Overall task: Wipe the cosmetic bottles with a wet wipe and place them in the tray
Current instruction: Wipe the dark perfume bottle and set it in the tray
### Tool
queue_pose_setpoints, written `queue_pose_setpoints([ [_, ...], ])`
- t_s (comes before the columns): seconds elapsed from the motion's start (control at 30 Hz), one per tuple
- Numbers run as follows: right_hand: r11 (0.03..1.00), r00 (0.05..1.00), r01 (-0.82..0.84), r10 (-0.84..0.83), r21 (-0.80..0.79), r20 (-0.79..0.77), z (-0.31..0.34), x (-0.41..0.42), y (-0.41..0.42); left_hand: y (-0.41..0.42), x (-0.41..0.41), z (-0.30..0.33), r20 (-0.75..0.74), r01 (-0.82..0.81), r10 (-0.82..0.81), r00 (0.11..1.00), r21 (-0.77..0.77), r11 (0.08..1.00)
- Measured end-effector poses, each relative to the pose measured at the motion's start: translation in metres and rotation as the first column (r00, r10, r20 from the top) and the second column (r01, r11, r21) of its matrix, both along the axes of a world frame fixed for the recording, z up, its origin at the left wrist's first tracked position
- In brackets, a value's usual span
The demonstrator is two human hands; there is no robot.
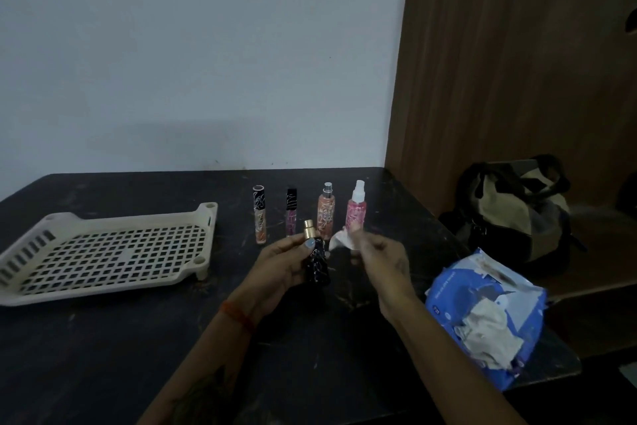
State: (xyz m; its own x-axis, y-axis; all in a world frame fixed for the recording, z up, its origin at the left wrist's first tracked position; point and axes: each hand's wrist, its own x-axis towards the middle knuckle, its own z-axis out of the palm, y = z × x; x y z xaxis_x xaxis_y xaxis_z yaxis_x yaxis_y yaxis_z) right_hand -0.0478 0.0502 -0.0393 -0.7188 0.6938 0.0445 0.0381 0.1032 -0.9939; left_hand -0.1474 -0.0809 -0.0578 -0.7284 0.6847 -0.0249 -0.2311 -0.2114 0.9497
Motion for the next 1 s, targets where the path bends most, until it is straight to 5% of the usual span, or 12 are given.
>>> queue_pose_setpoints([
  [0.07, 0.979, 0.965, 0.183, -0.161, 0.092, -0.208, 0.001, -0.010, -0.002, -0.001, -0.002, 0.000, -0.010, 0.005, -0.005, 1.000, -0.011, 1.000],
  [0.17, 0.931, 0.912, 0.181, -0.039, 0.317, -0.408, -0.006, -0.022, -0.013, -0.002, -0.007, -0.003, 0.023, -0.016, 0.016, 1.000, 0.021, 1.000],
  [0.43, 0.713, 0.877, 0.199, 0.177, 0.673, -0.447, -0.037, -0.033, -0.022, -0.002, -0.018, -0.012, 0.073, -0.019, 0.015, 0.997, 0.056, 0.998],
  [0.5, 0.685, 0.876, 0.217, 0.177, 0.696, -0.448, -0.038, -0.034, -0.020, -0.002, -0.019, -0.012, 0.060, 0.005, -0.008, 0.998, 0.044, 0.999],
  [0.7, 0.819, 0.851, 0.283, 0.026, 0.499, -0.525, -0.034, -0.034, -0.009, 0.000, -0.019, -0.009, 0.096, 0.033, -0.040, 0.995, 0.075, 0.997],
  [0.83, 0.737, 0.864, 0.185, 0.193, 0.650, -0.465, -0.038, -0.029, -0.021, 0.000, -0.019, -0.011, 0.101, 0.029, -0.037, 0.994, 0.079, 0.996],
  [1.0, 0.757, 0.882, 0.202, 0.135, 0.621, -0.451, -0.035, -0.026, -0.017, -0.001, -0.015, -0.009, 0.079, 0.042, -0.047, 0.996, 0.066, 0.997],
])
